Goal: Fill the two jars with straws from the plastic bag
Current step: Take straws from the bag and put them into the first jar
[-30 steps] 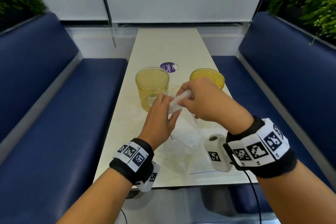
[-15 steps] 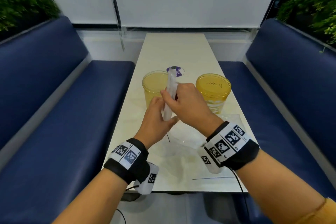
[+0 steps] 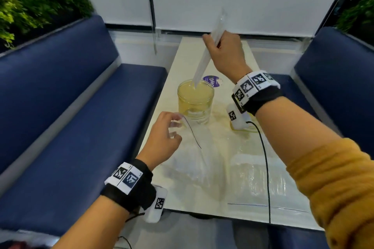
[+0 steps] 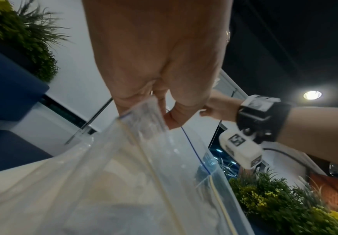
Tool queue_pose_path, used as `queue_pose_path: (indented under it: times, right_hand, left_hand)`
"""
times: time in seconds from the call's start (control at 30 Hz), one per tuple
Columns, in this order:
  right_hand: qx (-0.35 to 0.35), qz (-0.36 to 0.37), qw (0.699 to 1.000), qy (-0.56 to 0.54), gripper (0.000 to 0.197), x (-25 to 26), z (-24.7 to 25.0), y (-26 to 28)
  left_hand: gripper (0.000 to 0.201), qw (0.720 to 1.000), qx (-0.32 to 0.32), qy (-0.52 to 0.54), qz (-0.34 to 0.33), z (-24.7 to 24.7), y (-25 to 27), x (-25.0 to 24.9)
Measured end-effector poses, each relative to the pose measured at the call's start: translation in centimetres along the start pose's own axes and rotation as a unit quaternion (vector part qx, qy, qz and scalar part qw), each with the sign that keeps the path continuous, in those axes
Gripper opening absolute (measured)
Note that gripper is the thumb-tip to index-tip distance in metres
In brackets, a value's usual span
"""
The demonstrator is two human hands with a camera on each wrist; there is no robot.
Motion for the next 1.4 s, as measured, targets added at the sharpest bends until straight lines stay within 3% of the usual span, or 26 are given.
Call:
queue_pose_path:
  times: [0.1,0.23,0.37,0.47,0.57,0.67,0.77,0.87,0.97,1.07,1.17,1.23,1.3,1.4]
  right_hand:
    - [0.063,-0.037,0.997,0.03,0.045,-2.5,-4.9,0.8]
    - [0.207,-0.084,0.97,0.091,0.043,-5.2,-9.7,2.8]
    - [0.3,-0.134,0.936,0.124,0.065,-6.7,-11.1,4.5]
    - [0.301,-0.157,0.928,0.15,0.078,-7.0,-10.1,4.8]
    - [0.245,-0.134,0.944,0.179,0.075,-5.5,-7.0,4.6]
    - [0.17,-0.092,0.961,0.199,0.058,-2.1,-2.9,4.6]
    - [0.112,-0.04,0.975,0.186,0.028,2.7,0.1,5.7]
    - [0.184,-0.024,0.976,0.111,0.026,6.4,0.3,8.7]
    - [0.33,-0.053,0.939,0.077,0.024,7.3,-1.3,13.0]
    - [0.415,-0.052,0.888,0.188,0.021,5.7,-3.0,16.4]
    - [0.49,-0.074,0.816,0.297,0.047,3.3,-4.1,19.9]
    - [0.531,-0.093,0.776,0.326,0.052,2.0,-4.3,21.8]
    - [0.552,-0.1,0.76,0.33,0.046,1.1,-4.3,22.9]
    - [0.549,-0.11,0.765,0.318,0.045,0.2,-4.1,23.5]
  left_hand:
    - [0.049,1.0,0.011,-0.01,-0.001,0.6,0.3,-0.5]
    - [0.054,0.998,0.014,-0.055,-0.005,1.6,0.1,-1.3]
    - [0.05,0.995,0.012,-0.099,0.001,2.4,-0.2,-1.6]
    - [0.051,0.985,0.01,-0.175,0.012,2.9,-0.1,-2.2]
    - [0.053,0.958,0.001,-0.286,0.011,3.2,0.2,-3.5]
    - [0.056,0.951,0.014,-0.307,0.006,2.8,-0.1,-4.7]
    - [0.058,0.962,0.037,-0.271,0.022,2.0,-0.6,-5.3]
    - [0.054,0.963,0.03,-0.266,0.018,1.3,-1.0,-5.9]
    - [0.05,0.96,0.037,-0.278,0.01,0.4,-1.0,-6.7]
    - [0.054,0.969,0.064,-0.239,0.013,-0.6,-0.5,-6.8]
    - [0.053,0.98,0.073,-0.184,0.002,-1.7,-0.1,-7.0]
    - [0.053,0.984,0.079,-0.157,-0.004,-2.4,0.1,-7.0]
    - [0.053,0.985,0.094,-0.144,-0.004,-3.1,0.3,-7.0]
    - [0.051,0.982,0.094,-0.159,-0.027,-3.9,0.4,-6.8]
Point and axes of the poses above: each hand's wrist, its own y-axis away from the middle knuckle, its own z-axis out of the back of the hand, x = y × z, the point moved 6 cm from there along -y, towards the middle knuckle, and after that the axes turned 11 degrees about z, right-handed, at the moved point
